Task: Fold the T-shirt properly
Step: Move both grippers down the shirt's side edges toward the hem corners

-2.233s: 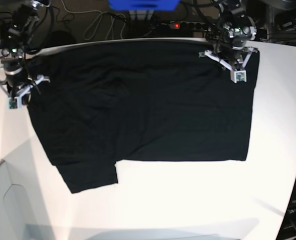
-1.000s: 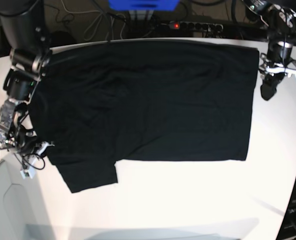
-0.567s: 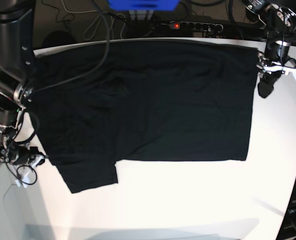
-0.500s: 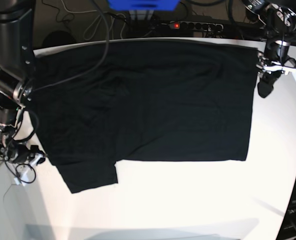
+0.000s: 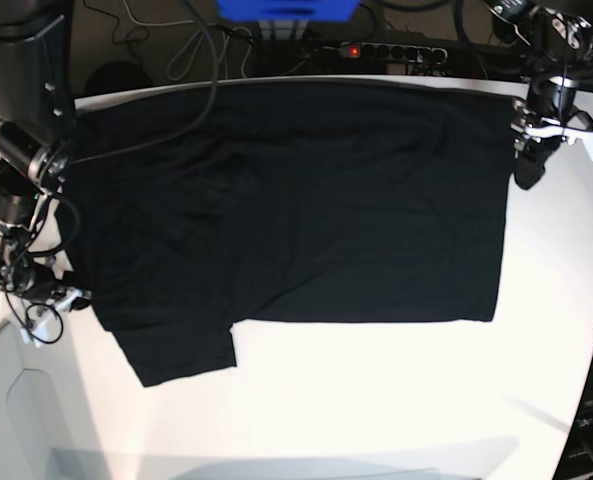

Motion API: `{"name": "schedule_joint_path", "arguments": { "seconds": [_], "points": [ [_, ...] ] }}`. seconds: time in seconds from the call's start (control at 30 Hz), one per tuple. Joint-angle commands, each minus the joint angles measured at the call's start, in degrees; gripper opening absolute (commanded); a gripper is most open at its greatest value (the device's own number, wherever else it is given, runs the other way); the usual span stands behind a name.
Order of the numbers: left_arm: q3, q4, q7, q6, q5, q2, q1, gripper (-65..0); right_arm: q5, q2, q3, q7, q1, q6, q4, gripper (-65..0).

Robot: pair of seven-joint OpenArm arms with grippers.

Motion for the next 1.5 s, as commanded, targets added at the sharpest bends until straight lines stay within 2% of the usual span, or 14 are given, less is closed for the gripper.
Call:
{"name": "schedule_joint_path", "arguments": {
  "seconds": [0.0,0.17,0.4,0.5,0.87,0.93,1.07,1.1,1.17,1.33,1.47],
  "points": [
    [-0.2,0.6,-0.9,-0.2,-1.2,-0.6,0.2,-61.5,0.9,0.9,0.1,0.1,1.4,0.8,0.7,-46.0],
    [-0.2,-0.2,-0.9,-0.2,-1.2,-0.5,0.2,-61.5,4.7,0.9,-0.3,-0.5,-0.8,0.8,0.7,-46.0],
    [0.1,-0.3,-0.9,-0.2,-1.2,-0.5,0.1,-61.5,4.8,-0.7,-0.4,-0.6,-2.7,0.8,0.7,-46.0],
    [0.1,-0.3,-0.8,-0.2,-1.2,-0.5,0.0,-61.5,4.8,-2.0,-0.4,-2.8,-2.8,0.8,0.7,-46.4],
    [0.2,-3.1,-0.8,-0.2,-1.2,-0.5,-0.4,-61.5,4.8,-2.4,-0.4,-3.6,-3.6,0.8,0.8,-46.9],
    [0.3,-4.2,-0.8,-0.2,-1.2,-0.6,-0.6,-61.5,4.8,-2.4,-0.4,-3.4,-4.2,0.8,0.9,-50.0],
    [0.4,-7.0,-0.8,-0.2,-1.2,-2.0,-4.9,-61.4,4.6,-3.3,-0.6,-3.4,-4.4,0.8,0.9,-64.9],
    [0.4,-7.8,-0.7,-0.2,-1.2,-3.0,-6.3,-60.7,4.6,-3.4,-0.6,-3.4,-4.4,0.8,0.9,-65.0],
    [1.2,-10.1,-0.7,-0.2,-1.2,-4.5,-9.0,-55.2,4.6,-3.6,-2.0,-3.5,-4.9,0.8,0.9,-65.0],
    [1.4,-19.9,-0.8,-0.2,1.7,-7.6,-14.0,-34.1,4.8,-3.6,-3.9,-3.4,-5.1,0.8,1.1,-65.0],
    [1.3,-31.0,-0.8,-0.2,2.9,-11.0,-19.7,-23.1,4.8,-3.6,-3.7,-3.4,-5.1,0.8,1.1,-65.0]
  ]
}}
